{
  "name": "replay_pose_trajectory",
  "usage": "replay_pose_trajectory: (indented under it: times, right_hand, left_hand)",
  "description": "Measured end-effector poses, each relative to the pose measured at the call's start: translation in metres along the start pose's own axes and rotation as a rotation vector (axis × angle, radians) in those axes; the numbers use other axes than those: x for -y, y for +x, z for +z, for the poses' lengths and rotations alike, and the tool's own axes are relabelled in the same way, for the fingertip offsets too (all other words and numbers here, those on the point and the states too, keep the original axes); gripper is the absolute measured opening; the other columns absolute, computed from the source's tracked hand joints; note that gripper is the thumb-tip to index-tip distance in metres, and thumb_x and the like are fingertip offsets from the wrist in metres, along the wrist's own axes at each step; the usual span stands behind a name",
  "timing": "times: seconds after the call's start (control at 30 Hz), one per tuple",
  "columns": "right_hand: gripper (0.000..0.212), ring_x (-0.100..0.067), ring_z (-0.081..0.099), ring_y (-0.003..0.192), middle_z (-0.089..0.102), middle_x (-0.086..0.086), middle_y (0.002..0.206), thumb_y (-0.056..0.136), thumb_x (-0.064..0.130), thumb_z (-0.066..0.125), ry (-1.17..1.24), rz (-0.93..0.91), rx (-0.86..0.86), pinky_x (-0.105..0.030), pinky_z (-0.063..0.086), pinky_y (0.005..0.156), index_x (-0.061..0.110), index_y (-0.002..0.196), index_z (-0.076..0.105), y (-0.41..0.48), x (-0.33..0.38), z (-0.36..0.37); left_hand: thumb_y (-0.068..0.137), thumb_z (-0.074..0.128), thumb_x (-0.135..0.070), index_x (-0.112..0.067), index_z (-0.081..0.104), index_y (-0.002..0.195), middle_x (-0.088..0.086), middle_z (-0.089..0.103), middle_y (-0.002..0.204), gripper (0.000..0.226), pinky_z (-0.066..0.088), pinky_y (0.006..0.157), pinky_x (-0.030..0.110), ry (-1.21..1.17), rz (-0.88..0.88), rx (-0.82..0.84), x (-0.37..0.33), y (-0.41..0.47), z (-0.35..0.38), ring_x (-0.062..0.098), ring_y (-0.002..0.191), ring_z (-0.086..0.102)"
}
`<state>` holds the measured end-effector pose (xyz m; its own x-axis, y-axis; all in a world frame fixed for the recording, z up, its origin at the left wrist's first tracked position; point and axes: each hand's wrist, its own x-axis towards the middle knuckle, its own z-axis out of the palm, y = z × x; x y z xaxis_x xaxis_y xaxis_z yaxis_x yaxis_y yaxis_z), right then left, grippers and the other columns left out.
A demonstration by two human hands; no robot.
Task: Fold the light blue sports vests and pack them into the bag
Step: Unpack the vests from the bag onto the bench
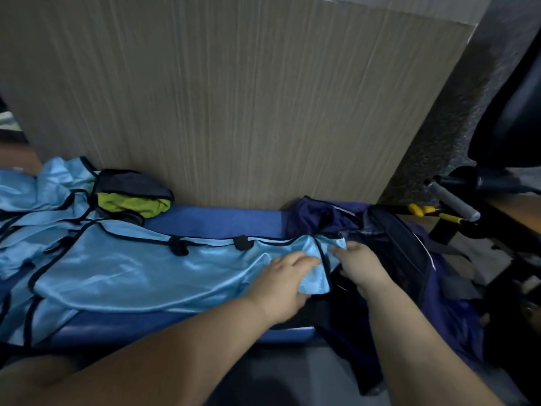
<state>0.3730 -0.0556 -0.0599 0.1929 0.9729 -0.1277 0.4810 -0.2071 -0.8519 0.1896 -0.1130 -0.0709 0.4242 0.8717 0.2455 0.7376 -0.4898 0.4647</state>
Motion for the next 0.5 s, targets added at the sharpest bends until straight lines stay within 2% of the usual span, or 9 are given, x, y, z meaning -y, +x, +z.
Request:
replay_pose_trajectory:
  times: [0.13,0.2,0.27,0.4,0.5]
  right_hand:
    - [0.03,-0.026,0.059,0.076,0.067,-0.017,0.084,0.092,0.029,0.057,0.269,0.025,-0.048,-0.04,0.047,0.071,0.001,0.089,0.066,-0.01,-0.001,-0.01]
    - [0.031,-0.03,0.064,0.075,0.069,-0.024,0.088,0.09,0.036,0.058,0.338,0.016,-0.07,-0.041,0.05,0.07,0.006,0.083,0.064,-0.014,0.005,-0.018]
    - [0.029,-0.029,0.065,0.073,0.069,-0.02,0.083,0.095,0.032,0.056,0.408,-0.013,-0.093,-0.036,0.054,0.066,0.007,0.081,0.062,-0.019,0.013,-0.026]
    - [0.033,-0.023,0.054,0.067,0.057,-0.011,0.071,0.094,0.035,0.061,0.37,-0.08,-0.125,-0.032,0.044,0.061,0.009,0.074,0.055,-0.024,0.023,-0.038]
    - [0.032,-0.021,0.056,0.064,0.056,-0.009,0.071,0.092,0.036,0.066,0.47,-0.029,-0.082,-0.027,0.047,0.058,0.011,0.075,0.053,-0.026,0.024,-0.041]
  left_hand:
    - [0.083,0.06,-0.008,-0.024,0.067,0.113,-0.001,0.063,0.116,0.034,0.042,0.088,0.023,-0.217,-0.173,-0.131,0.003,0.014,-0.003,0.018,0.104,0.058]
    - [0.088,0.059,-0.012,-0.026,0.066,0.092,0.001,0.068,0.089,0.017,0.044,0.069,0.027,-0.416,-0.322,-0.209,0.0,0.02,-0.015,0.018,0.077,0.06]
    - [0.091,0.054,-0.017,-0.023,0.057,0.074,0.0,0.057,0.066,0.019,0.039,0.058,0.028,-0.582,-0.449,-0.281,-0.003,0.027,-0.031,0.015,0.06,0.05]
    - [0.089,0.053,-0.031,-0.017,0.05,0.075,0.003,0.045,0.069,0.02,0.035,0.064,0.032,-0.832,-0.574,-0.406,-0.01,0.054,-0.062,0.017,0.068,0.045]
    - [0.091,0.053,-0.029,-0.016,0.05,0.081,0.008,0.044,0.075,0.016,0.038,0.059,0.031,-0.996,-0.576,-0.378,-0.024,0.072,-0.078,0.02,0.068,0.046]
